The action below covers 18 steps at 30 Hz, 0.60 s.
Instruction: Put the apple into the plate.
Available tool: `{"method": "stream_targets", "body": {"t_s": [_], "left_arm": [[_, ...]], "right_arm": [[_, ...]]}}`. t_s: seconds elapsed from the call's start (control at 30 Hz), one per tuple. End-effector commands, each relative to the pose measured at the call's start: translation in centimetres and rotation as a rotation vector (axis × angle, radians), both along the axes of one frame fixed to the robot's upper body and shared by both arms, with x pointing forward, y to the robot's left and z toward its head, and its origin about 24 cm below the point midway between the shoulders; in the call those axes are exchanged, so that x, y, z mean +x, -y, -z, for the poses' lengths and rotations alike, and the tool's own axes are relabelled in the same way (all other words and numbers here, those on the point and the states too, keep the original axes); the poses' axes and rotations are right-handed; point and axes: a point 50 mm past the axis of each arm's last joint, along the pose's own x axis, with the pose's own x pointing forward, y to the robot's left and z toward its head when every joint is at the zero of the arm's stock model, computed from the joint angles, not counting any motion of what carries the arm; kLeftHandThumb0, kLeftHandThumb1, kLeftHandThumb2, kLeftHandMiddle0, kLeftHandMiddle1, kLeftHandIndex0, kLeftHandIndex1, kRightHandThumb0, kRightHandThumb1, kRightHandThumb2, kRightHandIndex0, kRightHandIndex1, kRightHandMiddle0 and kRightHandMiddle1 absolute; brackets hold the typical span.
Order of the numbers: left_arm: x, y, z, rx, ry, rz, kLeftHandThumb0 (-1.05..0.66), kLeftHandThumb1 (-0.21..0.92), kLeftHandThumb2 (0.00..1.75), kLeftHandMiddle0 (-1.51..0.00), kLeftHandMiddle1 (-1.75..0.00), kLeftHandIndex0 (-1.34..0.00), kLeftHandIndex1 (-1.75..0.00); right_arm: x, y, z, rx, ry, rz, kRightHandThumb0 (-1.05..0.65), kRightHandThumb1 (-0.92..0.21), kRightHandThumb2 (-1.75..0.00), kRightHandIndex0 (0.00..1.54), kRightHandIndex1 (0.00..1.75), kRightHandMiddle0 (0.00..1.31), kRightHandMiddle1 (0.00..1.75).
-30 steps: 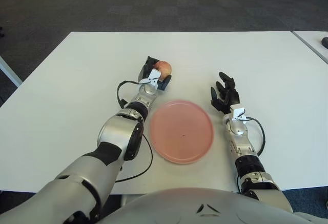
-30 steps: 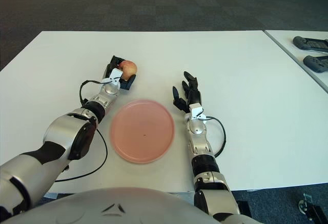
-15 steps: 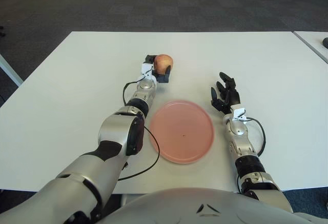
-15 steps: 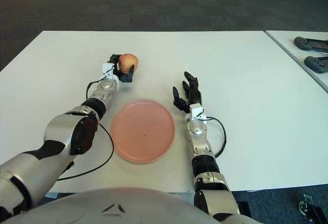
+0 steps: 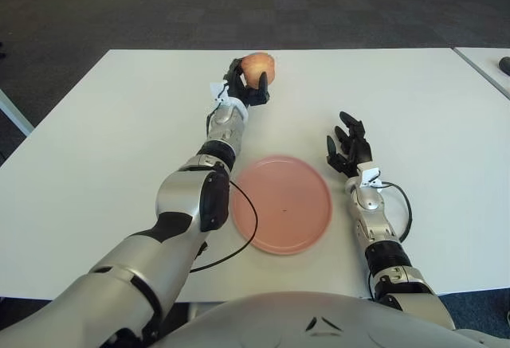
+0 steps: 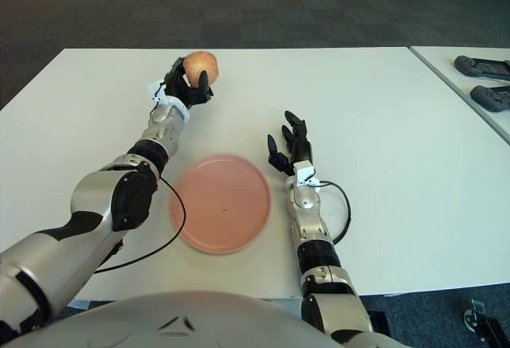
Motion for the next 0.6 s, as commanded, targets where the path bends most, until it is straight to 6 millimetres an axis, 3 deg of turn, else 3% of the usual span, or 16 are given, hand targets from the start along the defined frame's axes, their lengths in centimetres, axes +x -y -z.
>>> {"method": "stream_targets", "body": {"t_s": [0.0,0.23,0.57], "left_arm": [[0.2,-0.1,-1.3,0.002,0.084,0.02,-0.52,0.19,1.47,-1.3,-1.75,-0.71,-1.75],[-0.4,-0.2,-1.6,0.037,0.181,0.067,-0.52,0.19,1.47,-1.3,-1.75,-0.71,-1.75],[-3.0,-1.1,-1.4,0.41,0.382,0.195,-0.52,0.2,1.46,-1.28,-1.75,-0.71,-1.75]], "right_arm": [[-1.6,0.1,2.7,-0.012,-0.152,0.004,-0.48,-0.74,-0.75,0.32,0.13,0.0,0.53],[-1.5,0.0,2.9,-0.004,-0.167,0.005,-0.46,-0.74,-0.75,0.3,0.13,0.0,0.51],[-1.3,-0.2,3.4,0.012,-0.192,0.009,-0.45,-0.74,-0.76,0.3,0.15,0.0,0.54]]}}
